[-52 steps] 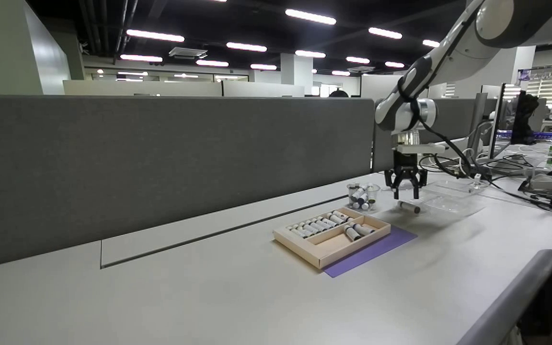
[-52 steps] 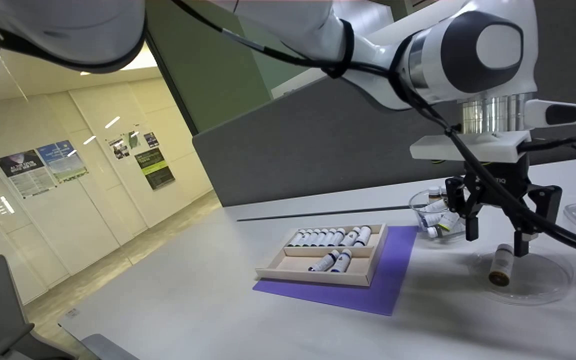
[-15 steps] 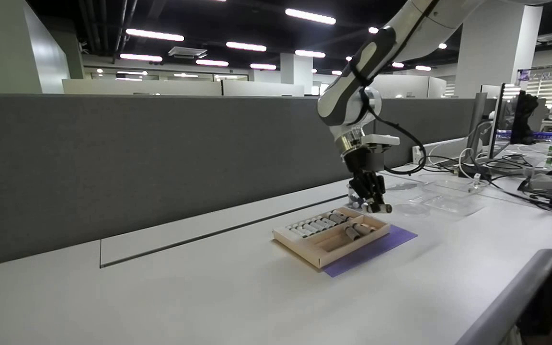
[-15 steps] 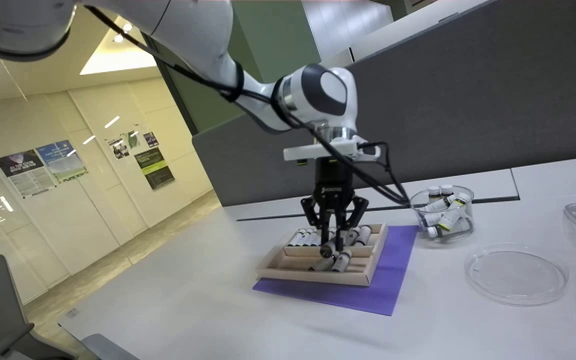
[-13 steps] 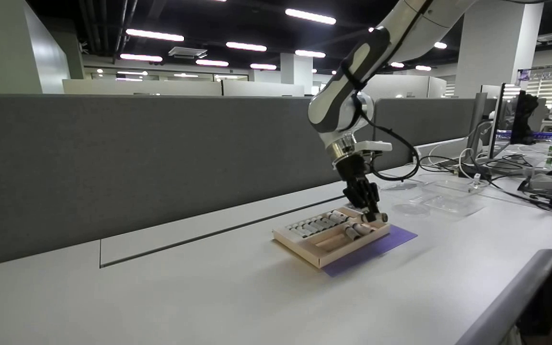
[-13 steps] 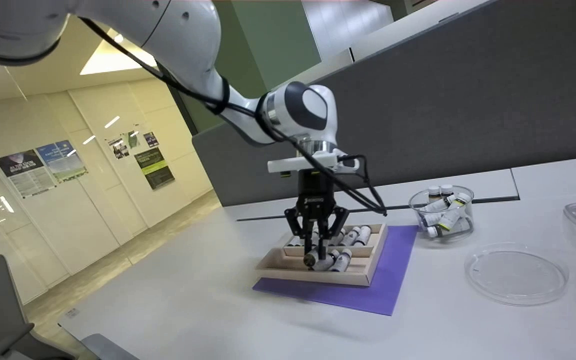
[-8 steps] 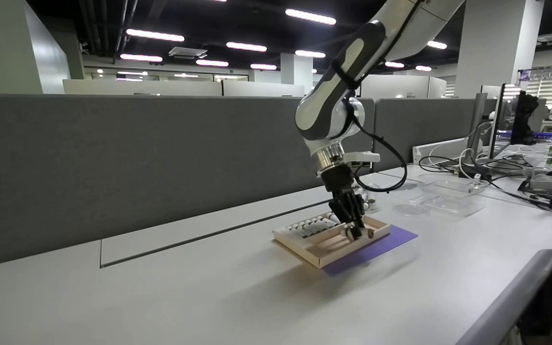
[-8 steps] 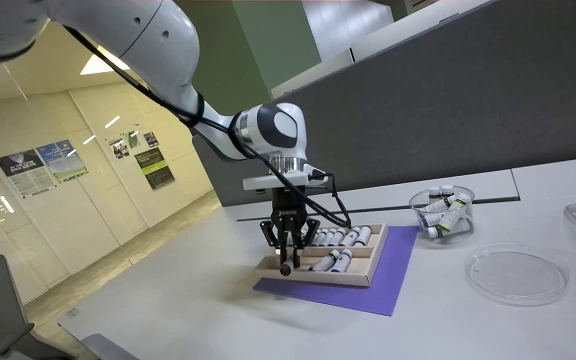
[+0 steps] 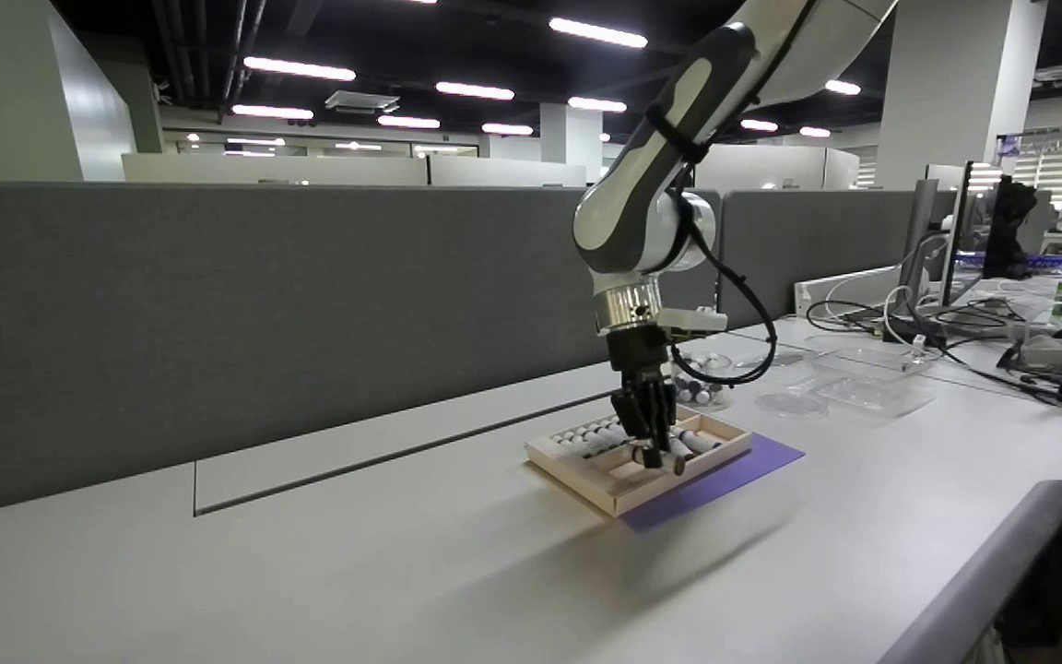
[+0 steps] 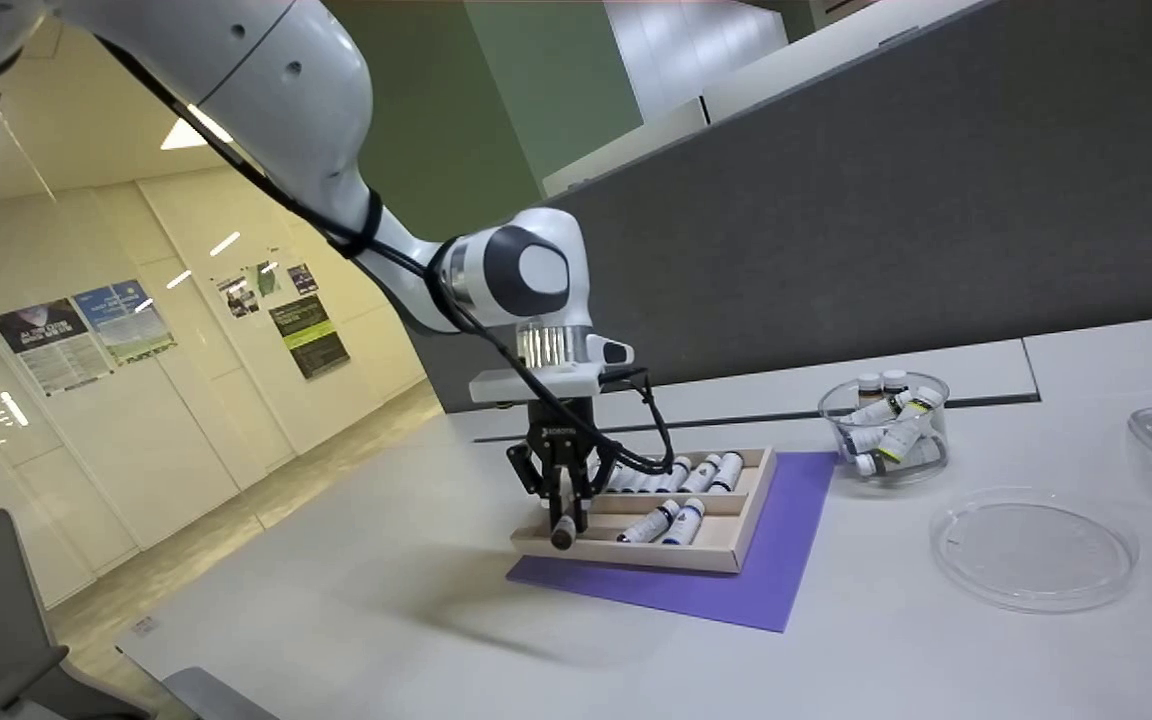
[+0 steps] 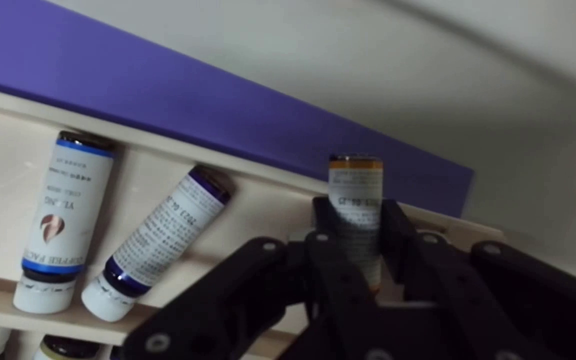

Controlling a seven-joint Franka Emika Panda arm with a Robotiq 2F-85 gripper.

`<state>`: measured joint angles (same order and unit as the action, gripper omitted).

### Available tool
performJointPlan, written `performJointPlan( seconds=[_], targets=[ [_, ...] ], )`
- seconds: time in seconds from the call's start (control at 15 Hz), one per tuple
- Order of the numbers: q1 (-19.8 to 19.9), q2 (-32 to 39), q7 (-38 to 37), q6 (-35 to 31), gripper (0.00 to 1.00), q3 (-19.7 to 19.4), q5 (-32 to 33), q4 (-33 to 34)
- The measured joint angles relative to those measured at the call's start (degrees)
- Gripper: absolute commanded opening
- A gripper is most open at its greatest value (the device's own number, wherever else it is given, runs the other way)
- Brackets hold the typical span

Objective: Pick up the bottle from the table and put it in the lower compartment of the tray

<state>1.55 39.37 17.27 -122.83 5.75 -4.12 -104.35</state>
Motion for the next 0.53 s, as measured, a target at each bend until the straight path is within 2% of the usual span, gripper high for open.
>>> performJointPlan(
  seconds=[0.53],
  targets=[
    [1.5,-1.4,0.1,-2.4,0.05,0.6,-6.1,-0.1]
  ],
)
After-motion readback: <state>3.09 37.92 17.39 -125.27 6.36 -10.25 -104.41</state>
